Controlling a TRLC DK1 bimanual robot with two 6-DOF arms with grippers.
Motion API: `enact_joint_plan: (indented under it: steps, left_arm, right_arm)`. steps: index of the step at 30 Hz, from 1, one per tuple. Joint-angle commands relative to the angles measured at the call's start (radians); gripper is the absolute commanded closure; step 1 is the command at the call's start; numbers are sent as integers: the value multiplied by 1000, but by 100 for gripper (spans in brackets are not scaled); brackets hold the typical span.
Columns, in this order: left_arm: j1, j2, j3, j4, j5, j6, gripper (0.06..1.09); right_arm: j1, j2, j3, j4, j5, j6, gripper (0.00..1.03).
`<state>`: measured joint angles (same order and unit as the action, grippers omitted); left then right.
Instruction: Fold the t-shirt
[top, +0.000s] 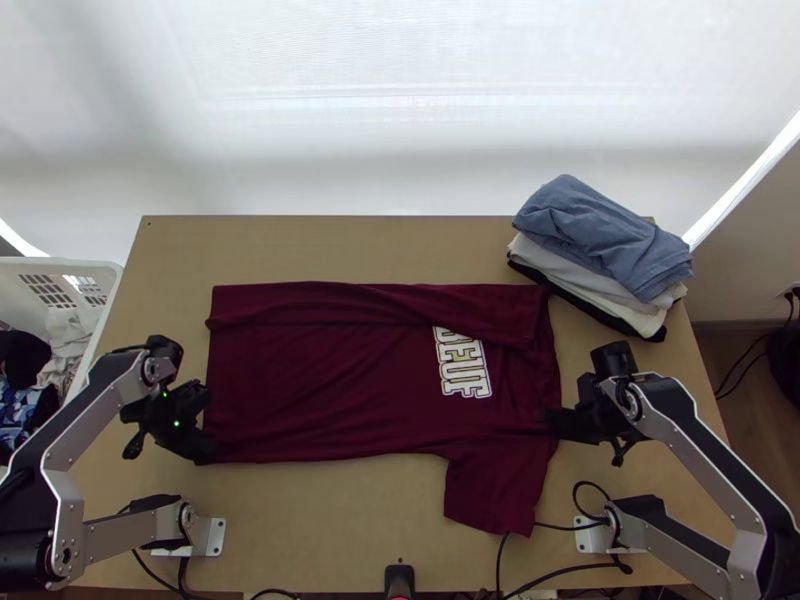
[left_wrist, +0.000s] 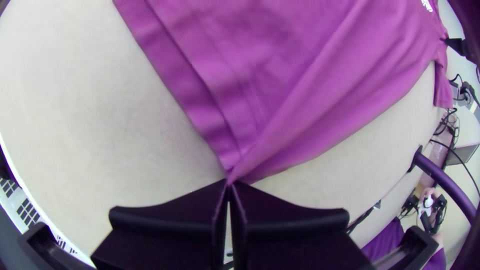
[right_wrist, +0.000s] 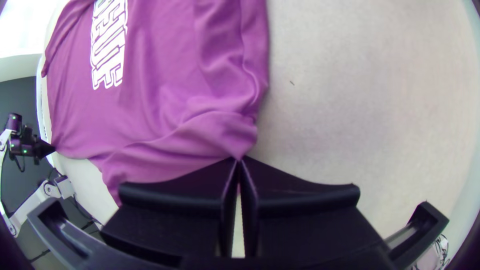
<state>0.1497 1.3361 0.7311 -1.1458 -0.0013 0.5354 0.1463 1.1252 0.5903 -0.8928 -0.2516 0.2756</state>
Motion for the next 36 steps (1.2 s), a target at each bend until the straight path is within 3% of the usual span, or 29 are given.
enact_joint_plan:
  steps: [1,16,36]
  left_arm:
    - [7,9,97,-29,11,-8,105]
    - [14,117,366,-28,83,-124,105]
    - [19,364,734,40,83,-301,105]
  right_arm:
    - [13,-28,63,-24,9,-7,100]
    - [67,-36,287,-67,-25,-9,100]
    - [53,286,571,163,12,36,100]
